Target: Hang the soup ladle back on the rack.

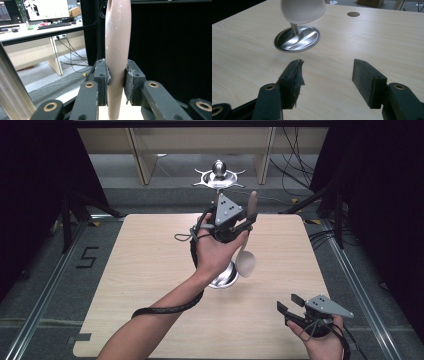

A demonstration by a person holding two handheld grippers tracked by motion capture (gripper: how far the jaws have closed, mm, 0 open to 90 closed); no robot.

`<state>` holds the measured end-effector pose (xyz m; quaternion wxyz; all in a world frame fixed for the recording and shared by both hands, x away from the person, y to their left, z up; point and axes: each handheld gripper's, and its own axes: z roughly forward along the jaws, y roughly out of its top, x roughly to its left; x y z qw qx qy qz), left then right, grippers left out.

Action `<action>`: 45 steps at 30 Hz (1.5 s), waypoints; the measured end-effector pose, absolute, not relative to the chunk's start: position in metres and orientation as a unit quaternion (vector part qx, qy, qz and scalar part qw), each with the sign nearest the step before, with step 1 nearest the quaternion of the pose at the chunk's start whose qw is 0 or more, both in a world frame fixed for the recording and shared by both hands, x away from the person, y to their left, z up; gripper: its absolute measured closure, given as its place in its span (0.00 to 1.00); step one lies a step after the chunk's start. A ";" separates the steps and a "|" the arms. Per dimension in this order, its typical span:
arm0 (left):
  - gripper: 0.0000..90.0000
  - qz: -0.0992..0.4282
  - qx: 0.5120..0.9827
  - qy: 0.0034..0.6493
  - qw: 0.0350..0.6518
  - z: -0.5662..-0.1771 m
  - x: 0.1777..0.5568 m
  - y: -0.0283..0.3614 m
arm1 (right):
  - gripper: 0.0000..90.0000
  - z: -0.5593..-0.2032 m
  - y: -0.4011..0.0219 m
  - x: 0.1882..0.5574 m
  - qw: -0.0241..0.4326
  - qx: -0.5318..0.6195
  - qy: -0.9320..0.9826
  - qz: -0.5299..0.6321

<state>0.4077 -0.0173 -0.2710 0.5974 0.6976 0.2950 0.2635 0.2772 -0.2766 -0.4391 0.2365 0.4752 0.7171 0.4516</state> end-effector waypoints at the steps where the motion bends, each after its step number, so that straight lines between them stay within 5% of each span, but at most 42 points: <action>1: 0.82 0.264 0.697 0.295 0.598 -0.271 0.408 -0.018 | 0.46 -0.439 -0.276 0.277 0.237 0.475 0.717 0.452; 45: 0.82 0.280 0.684 0.324 0.591 -0.259 0.411 -0.015 | 0.46 -0.443 -0.272 0.278 0.217 0.490 0.708 0.461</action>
